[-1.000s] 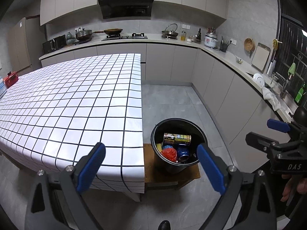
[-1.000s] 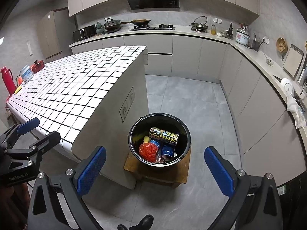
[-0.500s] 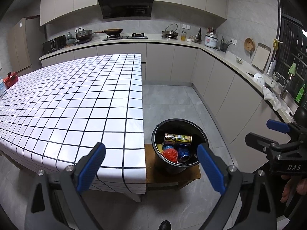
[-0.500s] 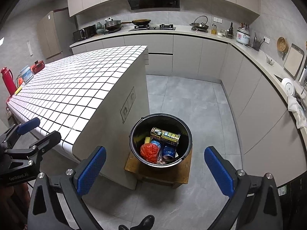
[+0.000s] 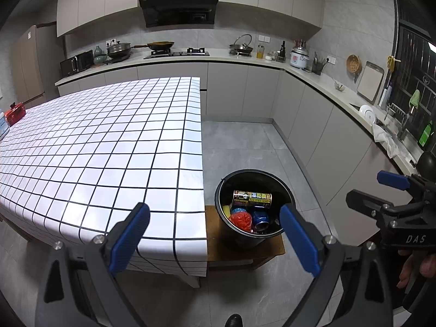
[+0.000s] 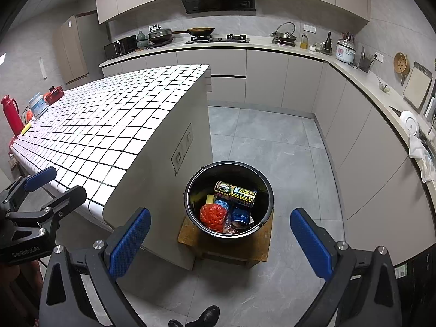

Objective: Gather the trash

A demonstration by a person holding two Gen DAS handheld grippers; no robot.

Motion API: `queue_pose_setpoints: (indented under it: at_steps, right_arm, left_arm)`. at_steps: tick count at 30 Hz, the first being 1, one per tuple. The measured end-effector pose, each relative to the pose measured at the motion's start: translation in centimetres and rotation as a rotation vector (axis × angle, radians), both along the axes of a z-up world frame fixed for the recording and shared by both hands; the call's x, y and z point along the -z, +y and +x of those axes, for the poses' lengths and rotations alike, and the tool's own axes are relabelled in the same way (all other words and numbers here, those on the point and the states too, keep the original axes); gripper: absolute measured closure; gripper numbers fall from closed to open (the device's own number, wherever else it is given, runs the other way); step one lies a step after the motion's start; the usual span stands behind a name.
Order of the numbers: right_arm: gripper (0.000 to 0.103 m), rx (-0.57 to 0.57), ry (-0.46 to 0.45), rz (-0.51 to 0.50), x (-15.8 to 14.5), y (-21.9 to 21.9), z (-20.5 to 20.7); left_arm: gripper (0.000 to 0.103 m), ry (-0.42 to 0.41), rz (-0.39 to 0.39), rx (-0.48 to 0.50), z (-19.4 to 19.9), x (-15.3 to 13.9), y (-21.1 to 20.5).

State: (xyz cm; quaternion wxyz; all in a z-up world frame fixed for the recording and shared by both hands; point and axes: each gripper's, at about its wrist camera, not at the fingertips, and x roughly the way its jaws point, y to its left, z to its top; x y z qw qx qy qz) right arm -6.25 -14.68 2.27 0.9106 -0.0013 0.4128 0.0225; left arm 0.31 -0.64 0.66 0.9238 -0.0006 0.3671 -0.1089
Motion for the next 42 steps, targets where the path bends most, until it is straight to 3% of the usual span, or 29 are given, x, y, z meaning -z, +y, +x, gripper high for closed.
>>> queue_pose_setpoints:
  at_steps: [42]
  right_arm:
    - [0.000, -0.038, -0.012, -0.004, -0.3, 0.8, 1.2]
  left_arm:
    - [0.006, -0.017, -0.016, -0.015, 0.3, -0.1, 0.4]
